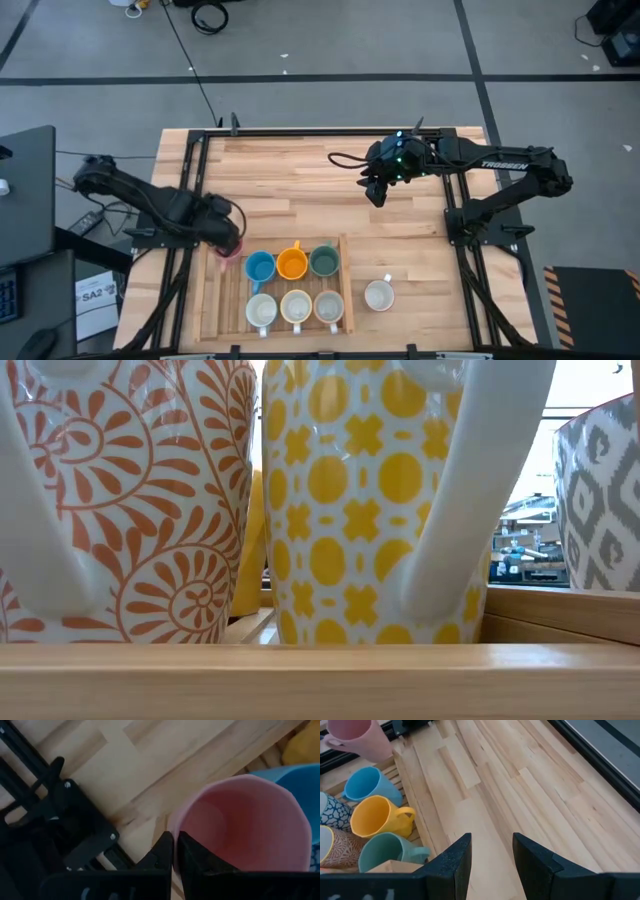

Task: Place coffee mugs
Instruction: Put the pink mug on the shelf

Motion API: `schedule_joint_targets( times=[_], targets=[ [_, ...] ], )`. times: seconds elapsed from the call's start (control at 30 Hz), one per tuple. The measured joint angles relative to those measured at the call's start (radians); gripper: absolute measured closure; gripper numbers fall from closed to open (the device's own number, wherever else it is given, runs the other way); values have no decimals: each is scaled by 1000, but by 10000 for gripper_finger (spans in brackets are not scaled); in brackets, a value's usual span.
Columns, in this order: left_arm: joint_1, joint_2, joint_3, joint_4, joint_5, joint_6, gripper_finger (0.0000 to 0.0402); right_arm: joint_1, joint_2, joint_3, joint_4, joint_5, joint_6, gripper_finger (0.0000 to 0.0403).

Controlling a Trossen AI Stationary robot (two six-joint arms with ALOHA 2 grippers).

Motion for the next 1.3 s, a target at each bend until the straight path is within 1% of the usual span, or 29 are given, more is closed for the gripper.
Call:
schedule_joint_targets(
  times=[0.3,0.53,0.63,0.9,1.1,1.3],
  targets=[
    [-110,96,0,2,22,-92,384,6,0,0,0,0,0,254],
    [-164,159,0,38,22,-129,384,6,0,0,0,0,0,254],
    [-175,185,0,69,24,-129,385,6,0,0,0,0,0,254],
    [-189,248,0,81,38,-128,385,6,0,-1,0,0,0,254],
    [-187,254,-1,88,8,-130,385,6,0,-1,0,0,0,254],
    [-193,254,-1,95,-11,-183,385,6,0,-1,-1,0,0,254]
  ],
)
